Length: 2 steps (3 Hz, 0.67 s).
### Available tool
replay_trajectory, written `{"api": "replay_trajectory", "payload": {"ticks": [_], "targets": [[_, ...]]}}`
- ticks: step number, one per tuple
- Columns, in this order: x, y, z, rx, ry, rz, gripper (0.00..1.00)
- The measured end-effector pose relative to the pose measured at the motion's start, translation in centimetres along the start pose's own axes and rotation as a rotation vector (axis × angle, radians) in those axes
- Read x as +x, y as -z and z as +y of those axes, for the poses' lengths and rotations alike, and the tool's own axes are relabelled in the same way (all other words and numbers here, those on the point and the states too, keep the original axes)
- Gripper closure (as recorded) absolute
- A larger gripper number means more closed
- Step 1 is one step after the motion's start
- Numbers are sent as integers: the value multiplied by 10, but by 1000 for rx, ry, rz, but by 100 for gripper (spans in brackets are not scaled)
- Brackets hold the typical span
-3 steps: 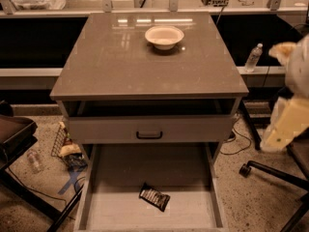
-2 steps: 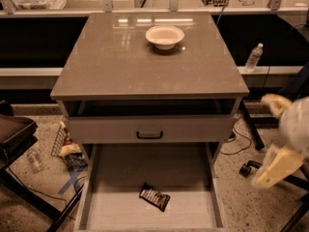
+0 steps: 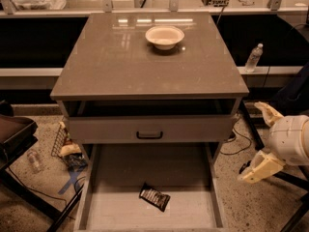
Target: Pick rxbar chocolate from middle drawer and place on counter
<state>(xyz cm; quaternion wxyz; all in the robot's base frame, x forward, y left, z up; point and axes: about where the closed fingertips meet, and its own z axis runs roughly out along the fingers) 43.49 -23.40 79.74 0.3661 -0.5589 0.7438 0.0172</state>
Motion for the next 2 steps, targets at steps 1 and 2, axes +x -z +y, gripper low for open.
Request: {"api": "replay_trajectory", "payload": {"ticks": [1,2], "targets": [[0,0,0,0,6,3,0],[1,-18,7,11,-22,-3,0]]}}
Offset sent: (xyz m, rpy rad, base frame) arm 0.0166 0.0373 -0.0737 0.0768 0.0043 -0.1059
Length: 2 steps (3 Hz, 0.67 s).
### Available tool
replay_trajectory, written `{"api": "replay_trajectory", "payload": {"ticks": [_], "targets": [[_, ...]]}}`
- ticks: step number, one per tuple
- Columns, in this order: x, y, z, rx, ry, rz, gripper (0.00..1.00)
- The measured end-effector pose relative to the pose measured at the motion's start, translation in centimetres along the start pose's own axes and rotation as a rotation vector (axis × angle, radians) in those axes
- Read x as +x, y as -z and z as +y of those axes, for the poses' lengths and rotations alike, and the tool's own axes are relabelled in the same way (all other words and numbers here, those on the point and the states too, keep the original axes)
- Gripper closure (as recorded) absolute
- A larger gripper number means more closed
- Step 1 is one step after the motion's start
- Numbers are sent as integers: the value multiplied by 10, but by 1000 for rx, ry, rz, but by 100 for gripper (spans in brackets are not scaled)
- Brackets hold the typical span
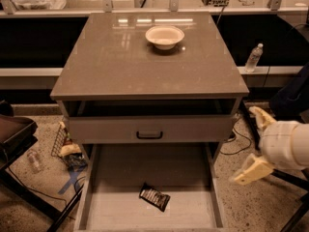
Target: Pick rxbar chocolate from middle drawer and place on counter
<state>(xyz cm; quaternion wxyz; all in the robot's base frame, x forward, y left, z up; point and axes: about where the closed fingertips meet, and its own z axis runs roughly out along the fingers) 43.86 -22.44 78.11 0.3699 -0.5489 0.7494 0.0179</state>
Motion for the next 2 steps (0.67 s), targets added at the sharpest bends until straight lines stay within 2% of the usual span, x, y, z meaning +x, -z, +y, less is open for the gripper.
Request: {"api": "replay_trajectory", "payload": {"ticks": [1,2], "targets": [[11,-85,38,-8,-111,-82,0],[20,-153,62,-22,-182,-139,0]]}}
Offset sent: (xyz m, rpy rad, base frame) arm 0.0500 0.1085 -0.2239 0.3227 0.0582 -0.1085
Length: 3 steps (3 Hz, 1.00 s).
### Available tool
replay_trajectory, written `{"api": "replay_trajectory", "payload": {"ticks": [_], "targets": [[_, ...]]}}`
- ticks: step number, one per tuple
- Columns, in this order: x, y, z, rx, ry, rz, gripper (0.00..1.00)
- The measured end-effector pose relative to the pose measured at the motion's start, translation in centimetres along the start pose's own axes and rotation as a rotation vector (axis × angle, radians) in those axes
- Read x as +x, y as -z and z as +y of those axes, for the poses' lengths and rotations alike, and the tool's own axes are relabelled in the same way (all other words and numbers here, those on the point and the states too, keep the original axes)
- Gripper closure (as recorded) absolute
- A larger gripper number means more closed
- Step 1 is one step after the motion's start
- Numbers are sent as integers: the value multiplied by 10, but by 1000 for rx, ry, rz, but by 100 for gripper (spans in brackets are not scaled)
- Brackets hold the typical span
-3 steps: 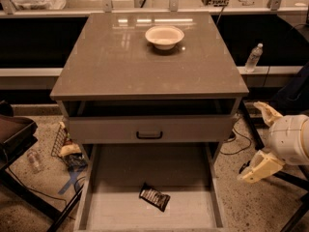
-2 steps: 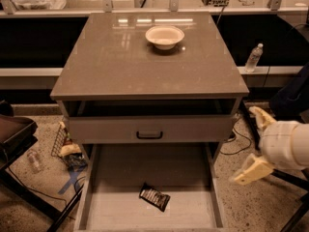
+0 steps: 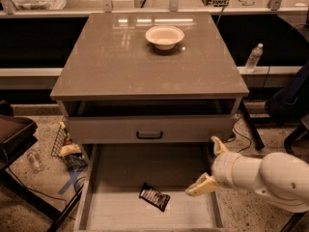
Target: Pick rxbar chocolate from middle drawer and place on counter
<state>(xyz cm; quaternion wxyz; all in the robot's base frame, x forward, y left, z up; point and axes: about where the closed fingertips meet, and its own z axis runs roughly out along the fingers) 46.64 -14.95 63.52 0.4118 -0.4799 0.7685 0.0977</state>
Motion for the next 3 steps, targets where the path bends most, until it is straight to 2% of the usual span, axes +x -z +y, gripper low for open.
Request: {"api": "replay_trajectory", "payload": {"ticks": [1,2,3], "targets": [[19,-56,23,-4,-55,-56,0],[30,-78,34,-20,-94,-71,0],[30,-77,35,-21,-93,-71,0]]}}
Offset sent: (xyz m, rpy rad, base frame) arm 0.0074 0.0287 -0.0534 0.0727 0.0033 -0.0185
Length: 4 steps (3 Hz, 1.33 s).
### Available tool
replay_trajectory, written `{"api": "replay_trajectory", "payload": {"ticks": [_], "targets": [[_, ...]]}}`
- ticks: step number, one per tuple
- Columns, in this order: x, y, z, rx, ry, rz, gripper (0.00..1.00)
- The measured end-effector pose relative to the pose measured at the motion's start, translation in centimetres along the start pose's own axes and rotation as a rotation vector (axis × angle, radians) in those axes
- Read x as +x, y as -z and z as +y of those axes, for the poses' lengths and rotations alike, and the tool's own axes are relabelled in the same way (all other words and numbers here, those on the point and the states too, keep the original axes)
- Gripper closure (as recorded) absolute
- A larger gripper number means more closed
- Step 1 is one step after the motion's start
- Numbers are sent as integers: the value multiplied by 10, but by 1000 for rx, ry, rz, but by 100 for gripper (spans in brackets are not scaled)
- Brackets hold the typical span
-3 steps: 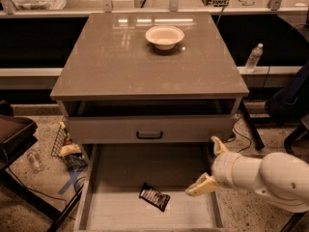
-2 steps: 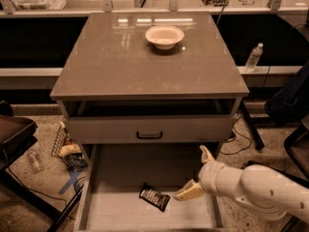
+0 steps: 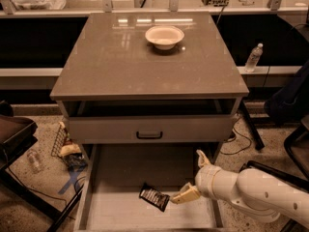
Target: Pick rxbar chocolate from middle drawer and place on counter
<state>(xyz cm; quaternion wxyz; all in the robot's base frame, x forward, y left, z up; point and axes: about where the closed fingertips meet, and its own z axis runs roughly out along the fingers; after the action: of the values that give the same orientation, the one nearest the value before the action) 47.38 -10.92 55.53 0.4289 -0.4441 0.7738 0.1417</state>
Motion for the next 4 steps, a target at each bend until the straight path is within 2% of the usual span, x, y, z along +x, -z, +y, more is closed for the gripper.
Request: {"api": "replay_trajectory", "payload": {"ticks": [1,2,3,4], "targets": [[12,-26,17,-47,-15,0,0],[51,-89,57,-148,-41,35,0],[71,-121,78,-197,-52,57,0],[73,-128,83,-208,-55,58,0]]}}
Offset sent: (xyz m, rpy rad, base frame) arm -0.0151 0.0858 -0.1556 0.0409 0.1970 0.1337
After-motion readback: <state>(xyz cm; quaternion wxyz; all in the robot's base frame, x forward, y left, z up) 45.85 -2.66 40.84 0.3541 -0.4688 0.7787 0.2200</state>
